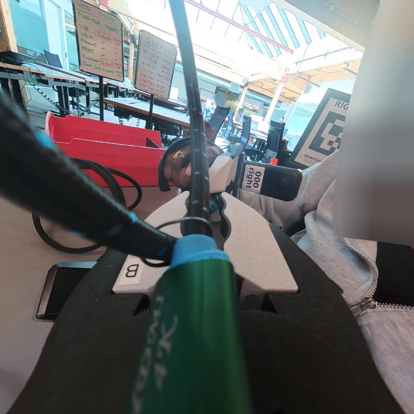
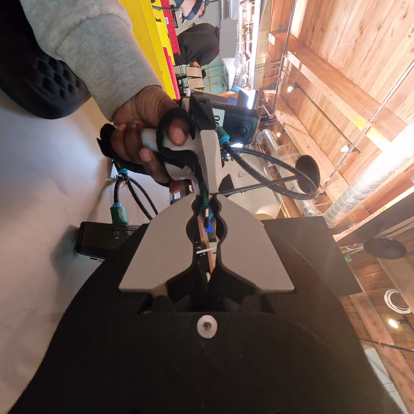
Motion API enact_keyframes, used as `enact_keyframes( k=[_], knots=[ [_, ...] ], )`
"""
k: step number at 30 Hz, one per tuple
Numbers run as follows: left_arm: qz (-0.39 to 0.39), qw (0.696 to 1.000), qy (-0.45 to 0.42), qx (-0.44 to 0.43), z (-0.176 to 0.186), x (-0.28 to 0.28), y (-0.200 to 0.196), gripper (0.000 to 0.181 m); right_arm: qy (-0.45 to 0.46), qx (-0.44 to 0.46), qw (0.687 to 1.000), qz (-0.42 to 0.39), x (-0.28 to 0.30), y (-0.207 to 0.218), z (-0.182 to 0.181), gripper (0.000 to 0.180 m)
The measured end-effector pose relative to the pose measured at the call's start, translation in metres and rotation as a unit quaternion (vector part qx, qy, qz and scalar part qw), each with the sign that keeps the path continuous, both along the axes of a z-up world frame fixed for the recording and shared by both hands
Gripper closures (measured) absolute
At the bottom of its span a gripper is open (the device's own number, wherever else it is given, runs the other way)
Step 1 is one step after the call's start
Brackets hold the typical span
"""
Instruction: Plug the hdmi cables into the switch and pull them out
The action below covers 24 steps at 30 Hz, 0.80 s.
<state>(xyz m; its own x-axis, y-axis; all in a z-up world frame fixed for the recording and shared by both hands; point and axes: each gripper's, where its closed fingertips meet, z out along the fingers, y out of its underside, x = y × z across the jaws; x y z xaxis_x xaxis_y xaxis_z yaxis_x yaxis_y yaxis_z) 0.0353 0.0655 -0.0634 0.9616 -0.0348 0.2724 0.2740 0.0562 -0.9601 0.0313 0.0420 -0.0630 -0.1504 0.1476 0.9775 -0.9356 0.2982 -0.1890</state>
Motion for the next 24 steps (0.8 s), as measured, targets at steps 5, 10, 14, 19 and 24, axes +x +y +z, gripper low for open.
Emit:
enact_keyframes(
  k=[5, 10, 14, 19, 24],
  knots=[
    [-0.001, 1.0, 0.014, -0.002, -0.001, 0.0, -0.001, 0.16, 0.007, -0.005, 1.0, -0.001, 0.001, -0.001, 0.0, 0.168],
    [0.022, 0.999, 0.025, -0.008, -0.001, -0.005, 0.0, 0.16, -0.014, -0.01, 1.0, -0.008, -0.005, 0.0, -0.001, 0.168],
    [0.076, 0.995, 0.061, -0.032, -0.002, -0.017, -0.005, 0.16, -0.123, -0.025, 0.992, -0.005, -0.016, -0.001, -0.003, 0.166],
    [0.239, 0.958, 0.154, -0.032, 0.018, -0.055, -0.051, 0.161, -0.411, -0.066, 0.909, -0.012, -0.052, 0.012, -0.006, 0.137],
    [0.283, 0.946, 0.146, -0.059, 0.014, -0.071, -0.08, 0.161, -0.63, -0.029, 0.773, -0.069, -0.08, 0.025, -0.042, 0.096]
  ],
)
